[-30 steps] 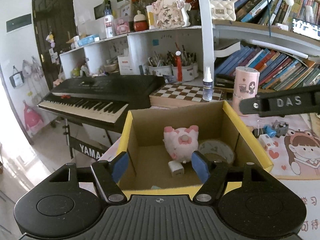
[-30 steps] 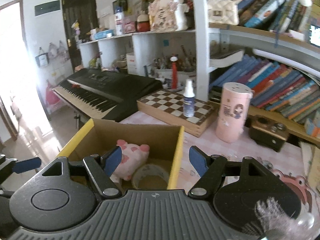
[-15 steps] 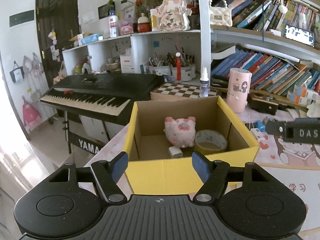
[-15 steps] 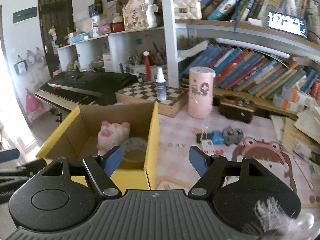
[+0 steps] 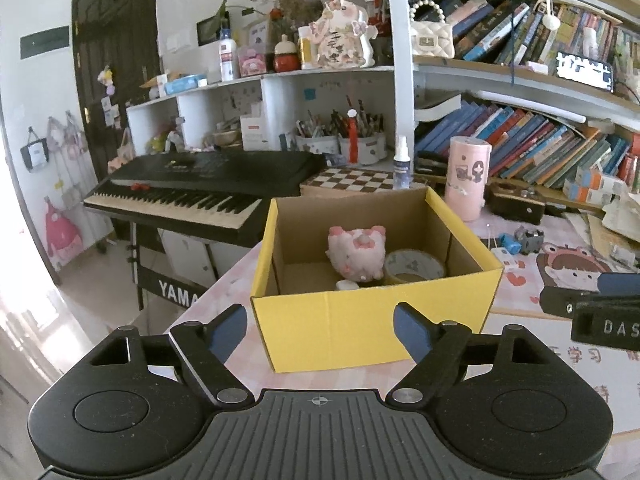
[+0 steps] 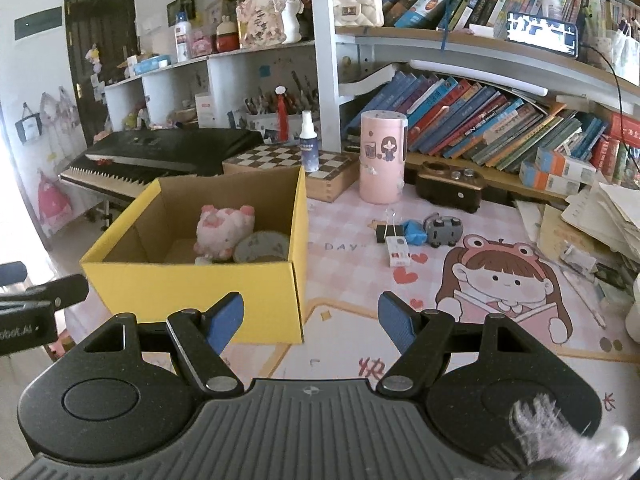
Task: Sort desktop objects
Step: 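Withdraw both open tools from the box toward the clip, card and toy car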
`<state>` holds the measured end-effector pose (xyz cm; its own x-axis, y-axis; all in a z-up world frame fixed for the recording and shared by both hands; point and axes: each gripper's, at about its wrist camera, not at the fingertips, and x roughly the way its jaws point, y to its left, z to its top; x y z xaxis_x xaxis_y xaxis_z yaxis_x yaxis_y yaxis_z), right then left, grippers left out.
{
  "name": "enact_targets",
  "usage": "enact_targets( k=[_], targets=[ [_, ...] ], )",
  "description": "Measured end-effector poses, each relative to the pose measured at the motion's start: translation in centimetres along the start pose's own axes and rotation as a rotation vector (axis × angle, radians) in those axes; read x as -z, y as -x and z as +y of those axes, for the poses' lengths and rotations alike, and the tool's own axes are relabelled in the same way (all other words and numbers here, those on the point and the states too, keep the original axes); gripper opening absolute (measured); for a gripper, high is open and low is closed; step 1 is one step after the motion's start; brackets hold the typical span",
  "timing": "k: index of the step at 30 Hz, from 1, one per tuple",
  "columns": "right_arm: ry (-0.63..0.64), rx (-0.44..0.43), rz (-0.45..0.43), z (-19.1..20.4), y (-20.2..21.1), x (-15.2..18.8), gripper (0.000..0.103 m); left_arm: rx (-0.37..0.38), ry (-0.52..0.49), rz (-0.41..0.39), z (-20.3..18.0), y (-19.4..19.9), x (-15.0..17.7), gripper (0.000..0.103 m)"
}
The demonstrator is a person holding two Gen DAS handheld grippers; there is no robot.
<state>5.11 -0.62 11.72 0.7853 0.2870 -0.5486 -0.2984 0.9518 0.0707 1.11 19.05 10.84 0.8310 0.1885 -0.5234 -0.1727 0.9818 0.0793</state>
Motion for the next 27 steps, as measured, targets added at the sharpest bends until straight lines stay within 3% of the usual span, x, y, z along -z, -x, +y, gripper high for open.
enact_targets(
  k=[18,27],
  targets=[
    [-0.007,-0.012,0.036,0.8,2.7,3.3,0.084,0.042,-0.021,0.005,-1.6,2.2,2.5,0.095],
    [-0.025,0.054,0.049,0.6,3.6,4.6,0.087,0.095,-0.033,0.044,-2.4,2.3,3.3,0.095]
  ],
)
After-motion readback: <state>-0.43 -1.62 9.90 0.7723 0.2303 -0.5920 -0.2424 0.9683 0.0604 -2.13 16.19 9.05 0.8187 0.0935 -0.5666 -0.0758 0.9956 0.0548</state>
